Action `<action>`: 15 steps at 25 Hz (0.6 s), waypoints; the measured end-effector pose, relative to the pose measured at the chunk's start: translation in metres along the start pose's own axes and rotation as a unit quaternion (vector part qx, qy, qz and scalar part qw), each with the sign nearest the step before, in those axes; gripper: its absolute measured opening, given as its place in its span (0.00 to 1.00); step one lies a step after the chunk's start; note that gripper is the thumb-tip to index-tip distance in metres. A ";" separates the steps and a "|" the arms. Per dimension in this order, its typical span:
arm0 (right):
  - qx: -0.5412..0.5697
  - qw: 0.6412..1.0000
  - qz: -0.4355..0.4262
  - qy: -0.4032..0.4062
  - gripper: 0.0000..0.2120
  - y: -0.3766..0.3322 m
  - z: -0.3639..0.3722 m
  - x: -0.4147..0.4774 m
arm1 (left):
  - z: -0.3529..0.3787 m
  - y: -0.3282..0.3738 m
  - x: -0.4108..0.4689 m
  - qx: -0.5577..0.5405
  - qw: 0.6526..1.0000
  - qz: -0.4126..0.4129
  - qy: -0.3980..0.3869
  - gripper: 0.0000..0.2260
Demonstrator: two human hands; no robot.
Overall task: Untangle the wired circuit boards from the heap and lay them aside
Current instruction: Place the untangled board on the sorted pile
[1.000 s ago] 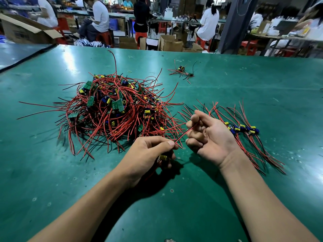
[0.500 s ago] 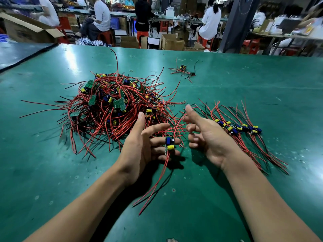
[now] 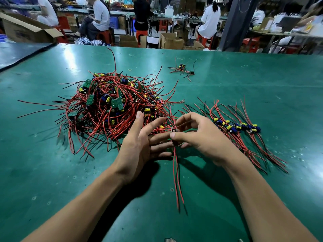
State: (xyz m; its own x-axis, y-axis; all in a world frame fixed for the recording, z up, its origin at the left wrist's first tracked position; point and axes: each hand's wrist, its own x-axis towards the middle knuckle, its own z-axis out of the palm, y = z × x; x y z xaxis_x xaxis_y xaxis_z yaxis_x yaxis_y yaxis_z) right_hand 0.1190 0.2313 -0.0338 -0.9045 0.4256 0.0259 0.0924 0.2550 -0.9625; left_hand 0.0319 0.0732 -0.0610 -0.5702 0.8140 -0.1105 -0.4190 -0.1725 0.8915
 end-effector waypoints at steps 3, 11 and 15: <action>0.066 0.992 -0.021 0.105 0.12 0.000 -0.009 0.005 | 0.005 0.000 -0.003 0.053 0.995 0.026 0.081 0.23; -0.192 0.929 -0.011 0.315 0.09 0.026 -0.030 0.018 | -0.008 -0.006 -0.004 0.450 0.813 0.233 0.287 0.04; -0.282 0.907 -0.013 0.313 0.15 0.035 -0.037 0.019 | -0.010 -0.005 -0.006 0.496 0.770 0.243 0.318 0.09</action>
State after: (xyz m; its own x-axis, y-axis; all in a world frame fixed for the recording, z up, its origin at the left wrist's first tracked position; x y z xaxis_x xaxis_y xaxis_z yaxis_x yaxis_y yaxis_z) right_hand 0.1208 0.2808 -0.0573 -0.5128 0.7773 0.3645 0.4323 0.6006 -0.6726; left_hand 0.0302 0.0636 -0.0697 -0.8525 0.2959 0.4308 0.5199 0.3954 0.7572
